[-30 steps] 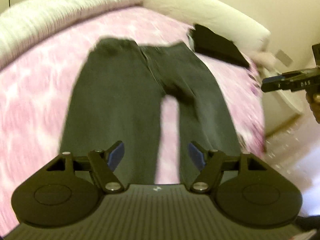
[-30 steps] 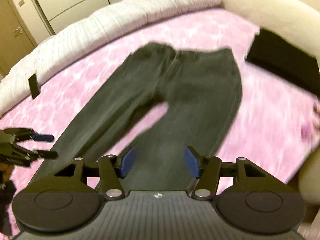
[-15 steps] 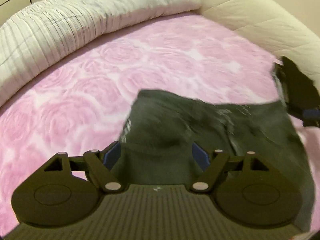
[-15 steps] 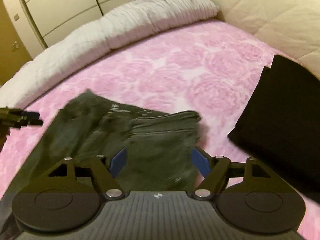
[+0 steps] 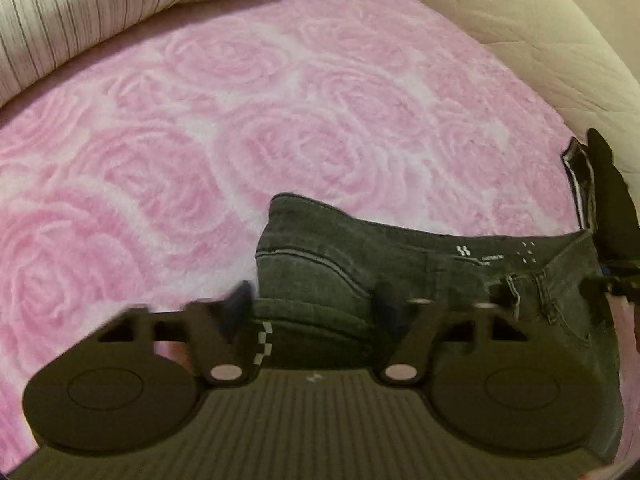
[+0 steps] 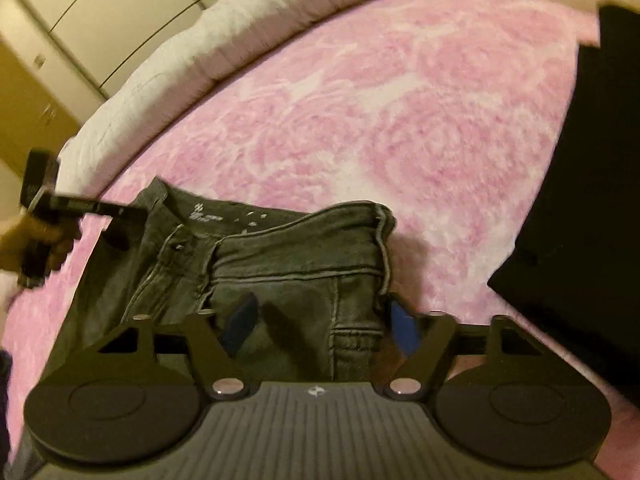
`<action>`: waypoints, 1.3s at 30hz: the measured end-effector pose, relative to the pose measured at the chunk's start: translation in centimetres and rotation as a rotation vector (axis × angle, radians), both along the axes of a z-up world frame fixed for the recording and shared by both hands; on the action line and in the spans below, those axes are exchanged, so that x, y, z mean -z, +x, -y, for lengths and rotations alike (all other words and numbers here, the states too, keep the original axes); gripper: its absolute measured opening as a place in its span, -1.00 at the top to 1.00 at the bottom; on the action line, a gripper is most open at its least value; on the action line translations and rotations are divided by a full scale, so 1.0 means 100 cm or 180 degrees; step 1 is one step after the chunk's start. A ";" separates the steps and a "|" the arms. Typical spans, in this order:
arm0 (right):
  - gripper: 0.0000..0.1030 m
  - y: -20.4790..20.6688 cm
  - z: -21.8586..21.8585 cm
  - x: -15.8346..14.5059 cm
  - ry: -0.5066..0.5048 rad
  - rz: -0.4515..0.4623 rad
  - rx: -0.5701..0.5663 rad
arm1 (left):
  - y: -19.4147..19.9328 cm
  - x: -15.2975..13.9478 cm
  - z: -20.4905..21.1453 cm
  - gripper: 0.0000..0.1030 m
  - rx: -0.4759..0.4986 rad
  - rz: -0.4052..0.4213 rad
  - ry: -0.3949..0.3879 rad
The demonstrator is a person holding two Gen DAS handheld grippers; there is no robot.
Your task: Fold clothes
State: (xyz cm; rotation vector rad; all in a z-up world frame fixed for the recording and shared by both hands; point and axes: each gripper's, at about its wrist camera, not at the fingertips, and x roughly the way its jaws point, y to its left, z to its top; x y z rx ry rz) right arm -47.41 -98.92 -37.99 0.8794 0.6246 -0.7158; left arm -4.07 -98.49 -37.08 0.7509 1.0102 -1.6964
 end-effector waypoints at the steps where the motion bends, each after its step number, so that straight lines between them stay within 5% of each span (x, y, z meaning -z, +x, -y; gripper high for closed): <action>1: 0.17 0.000 0.001 0.001 0.0025 0.0015 0.0058 | 0.003 -0.003 -0.003 0.33 -0.0001 -0.0060 -0.0030; 4: 0.74 -0.001 0.000 -0.003 0.0059 -0.0003 0.0096 | 0.006 -0.023 -0.015 0.56 -0.0014 -0.0102 -0.0212; 8: 0.80 0.002 -0.001 -0.027 -0.0107 -0.0068 0.0024 | 0.006 -0.054 -0.023 0.78 0.0063 0.0042 -0.0460; 15: 0.84 0.024 0.035 -0.068 -0.0605 0.0021 -0.0021 | 0.018 -0.110 0.007 0.79 -0.0129 0.0337 -0.0961; 16: 0.84 0.030 0.044 -0.071 -0.0663 0.0045 -0.0006 | 0.019 -0.115 0.013 0.76 -0.0181 0.0396 -0.1043; 19: 0.75 0.050 0.073 -0.076 -0.0856 0.0054 0.0007 | 0.020 -0.114 0.028 0.13 -0.0458 0.0617 -0.1067; 21: 0.51 0.065 0.088 -0.069 -0.0859 -0.0082 -0.0047 | 0.023 -0.112 0.031 0.11 -0.0724 0.0642 -0.1055; 25: 0.26 0.068 0.059 -0.059 -0.0770 -0.0266 -0.0114 | 0.015 -0.105 0.000 -0.04 -0.0682 0.0612 -0.0925; 27: 0.02 0.061 0.032 -0.059 -0.0703 -0.0256 -0.0112 | 0.010 -0.099 -0.026 -0.09 -0.0591 0.0630 -0.0803; 33: 0.02 0.040 -0.047 -0.058 -0.0501 -0.0226 -0.0107 | -0.018 -0.075 -0.153 -0.19 -0.0720 0.0181 -0.0322; 39: -0.01 0.025 -0.153 -0.058 -0.0042 -0.0222 -0.0079 | -0.078 -0.061 -0.313 -0.21 -0.0385 0.0008 0.0256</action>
